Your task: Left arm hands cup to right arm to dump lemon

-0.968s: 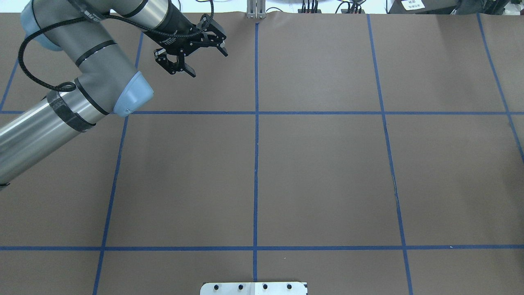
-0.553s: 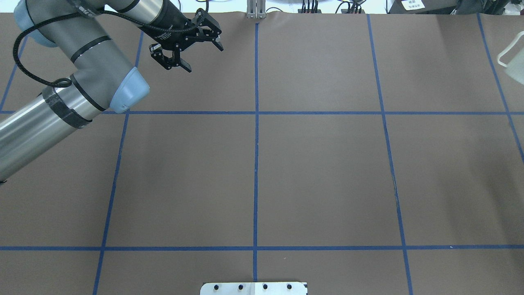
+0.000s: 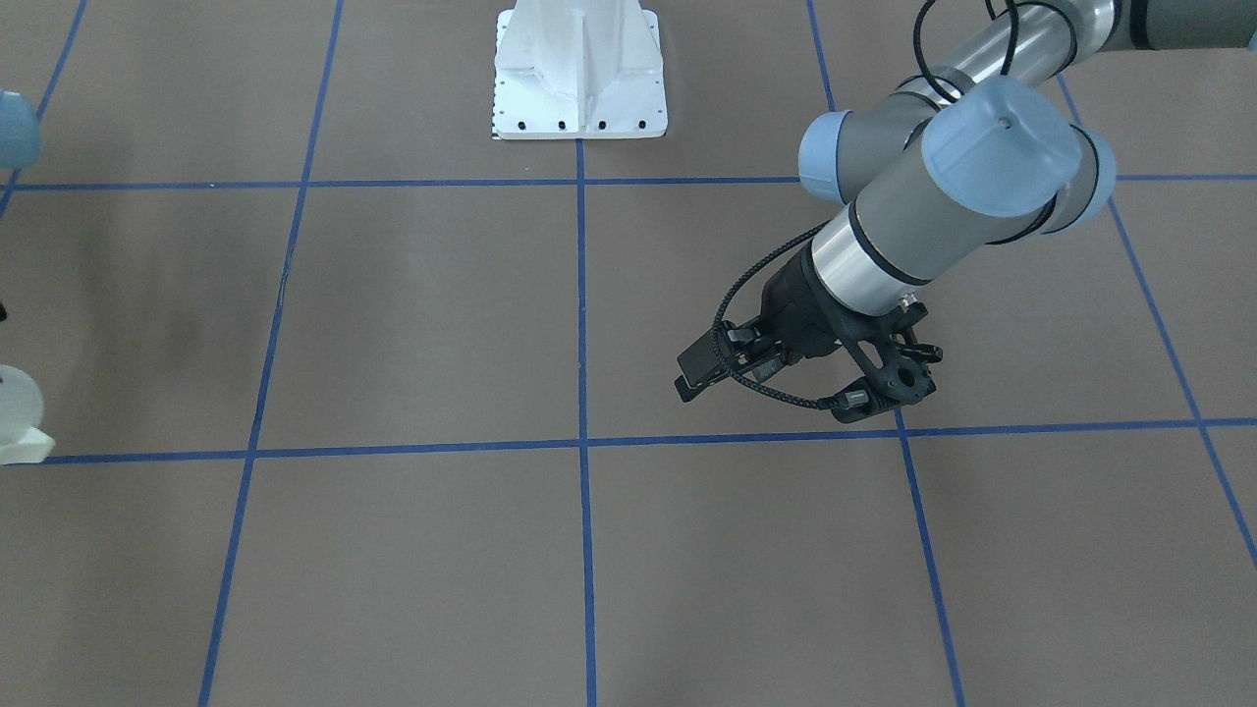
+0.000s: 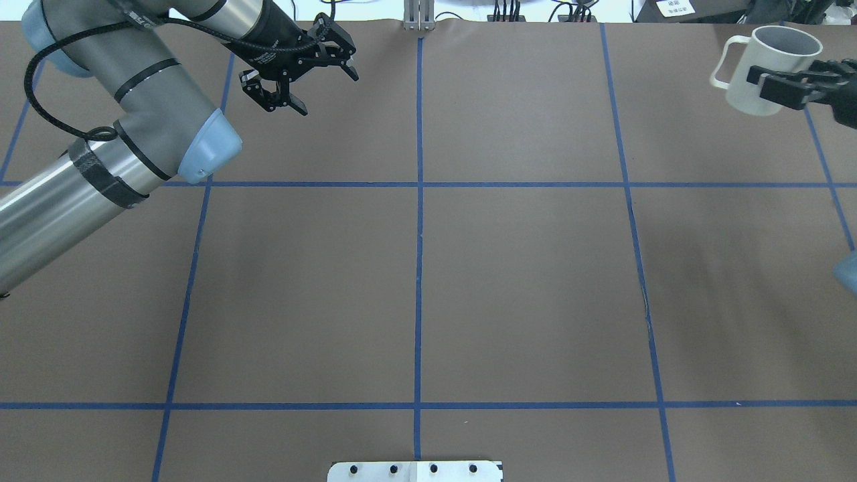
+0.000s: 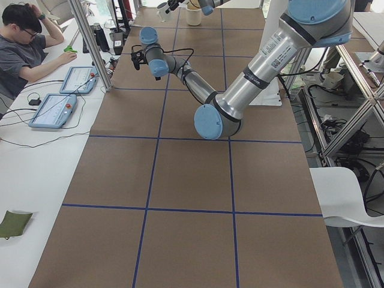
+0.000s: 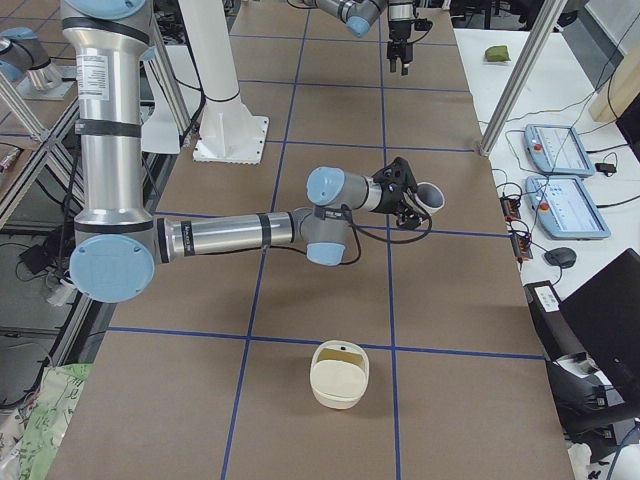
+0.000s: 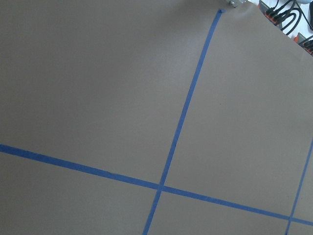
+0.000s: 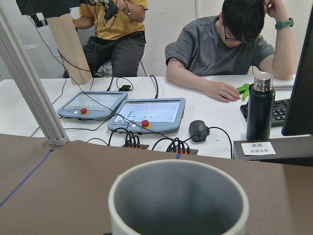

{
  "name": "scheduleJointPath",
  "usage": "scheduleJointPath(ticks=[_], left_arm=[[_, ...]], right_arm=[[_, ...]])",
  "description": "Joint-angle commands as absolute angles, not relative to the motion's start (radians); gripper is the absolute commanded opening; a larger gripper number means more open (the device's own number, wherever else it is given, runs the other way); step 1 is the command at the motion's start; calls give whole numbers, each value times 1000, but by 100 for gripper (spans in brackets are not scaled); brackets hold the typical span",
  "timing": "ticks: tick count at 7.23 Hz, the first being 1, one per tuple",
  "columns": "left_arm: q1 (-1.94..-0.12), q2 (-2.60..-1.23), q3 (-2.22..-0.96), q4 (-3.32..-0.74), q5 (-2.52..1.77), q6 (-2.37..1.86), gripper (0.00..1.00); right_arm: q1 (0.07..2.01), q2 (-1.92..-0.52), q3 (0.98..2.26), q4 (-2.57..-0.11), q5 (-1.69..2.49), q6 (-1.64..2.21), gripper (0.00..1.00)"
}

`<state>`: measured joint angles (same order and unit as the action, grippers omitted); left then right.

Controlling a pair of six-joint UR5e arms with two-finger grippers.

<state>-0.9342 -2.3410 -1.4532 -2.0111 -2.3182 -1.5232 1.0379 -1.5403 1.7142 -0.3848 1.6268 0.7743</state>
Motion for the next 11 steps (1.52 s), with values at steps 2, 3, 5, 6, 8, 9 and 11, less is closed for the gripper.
scheduleJointPath(ticks=[2, 3, 5, 6, 8, 9, 11], left_arm=[[-931, -2341, -1453, -2014, -2319, -1523, 100], [-928, -2350, -1456, -2019, -2322, -1525, 100], [-922, -2365, -1456, -2023, -2324, -1525, 100], [-922, -2365, -1457, -2026, -2327, -1525, 100], [-919, -2370, -1456, -2029, -2329, -1526, 100], [-917, -2385, -1457, -2029, -2332, -1528, 100], [-896, -2413, -1457, -2026, -2332, -1534, 100]], right_arm=[[702, -1315, 1819, -838, 1164, 666, 0], [622, -1245, 1813, -933, 1056, 667, 0], [489, -1108, 1815, -1120, 881, 673, 0], [444, -1056, 1813, -1182, 808, 672, 0], [417, -1011, 1807, -1248, 787, 672, 0], [407, -982, 1806, -1297, 778, 672, 0], [376, -950, 1793, -1341, 740, 672, 0]])
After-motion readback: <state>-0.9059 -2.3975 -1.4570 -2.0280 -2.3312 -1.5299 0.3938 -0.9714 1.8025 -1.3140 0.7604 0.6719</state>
